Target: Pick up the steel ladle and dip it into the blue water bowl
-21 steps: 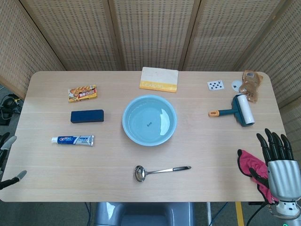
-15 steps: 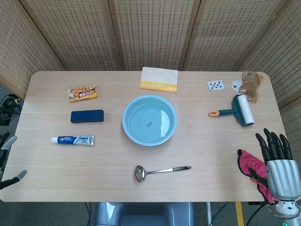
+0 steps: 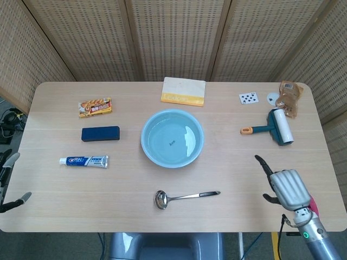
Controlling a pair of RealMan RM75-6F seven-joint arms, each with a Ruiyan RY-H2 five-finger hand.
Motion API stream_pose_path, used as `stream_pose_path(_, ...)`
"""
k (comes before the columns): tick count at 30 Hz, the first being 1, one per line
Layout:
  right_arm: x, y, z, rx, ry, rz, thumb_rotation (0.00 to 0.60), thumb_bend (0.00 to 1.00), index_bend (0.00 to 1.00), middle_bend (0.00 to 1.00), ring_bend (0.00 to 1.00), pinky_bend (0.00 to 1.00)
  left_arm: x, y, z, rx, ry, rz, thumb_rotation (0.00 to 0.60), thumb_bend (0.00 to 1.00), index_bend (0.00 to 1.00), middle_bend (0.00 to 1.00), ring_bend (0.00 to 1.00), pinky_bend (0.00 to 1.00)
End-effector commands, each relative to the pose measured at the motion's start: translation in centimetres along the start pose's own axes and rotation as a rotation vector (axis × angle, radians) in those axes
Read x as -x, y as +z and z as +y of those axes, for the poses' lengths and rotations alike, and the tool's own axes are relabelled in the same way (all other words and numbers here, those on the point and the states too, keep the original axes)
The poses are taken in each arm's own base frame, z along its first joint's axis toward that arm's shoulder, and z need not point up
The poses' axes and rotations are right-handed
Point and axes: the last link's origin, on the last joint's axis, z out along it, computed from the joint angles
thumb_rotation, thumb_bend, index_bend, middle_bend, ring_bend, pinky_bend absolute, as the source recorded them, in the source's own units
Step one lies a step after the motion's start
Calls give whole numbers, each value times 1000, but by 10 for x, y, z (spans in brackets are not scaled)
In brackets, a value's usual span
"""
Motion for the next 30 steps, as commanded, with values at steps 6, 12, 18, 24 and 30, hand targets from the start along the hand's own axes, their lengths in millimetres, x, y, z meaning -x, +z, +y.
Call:
stream_pose_path(6, 30, 68, -37, -173, 48, -196, 600, 21, 316, 991, 982, 1000, 11, 11, -5, -45, 26, -24, 600, 0, 0, 0, 0, 0)
stream_pose_path(12, 52, 89, -61, -194, 61, -262, 600, 203, 416, 997, 988, 1000, 14, 14, -7, -60, 34, -34, 600, 0, 0, 0, 0, 0)
stream_pose_path(18, 71, 102, -81, -193, 50, -315, 600, 346, 439, 997, 989, 1000, 17, 17, -10, -75, 38, -43, 600, 0, 0, 0, 0, 0)
stream_pose_path(24, 87, 108, -93, -178, 36, -346, 600, 388, 457, 1000, 996, 1000, 20, 21, -12, -88, 48, -52, 600, 0, 0, 0, 0, 0)
stream_pose_path(30, 103, 114, -102, -169, 35, -370, 600, 443, 470, 1000, 1000, 1000, 24, 23, -12, -96, 58, -63, 600, 0, 0, 0, 0, 0)
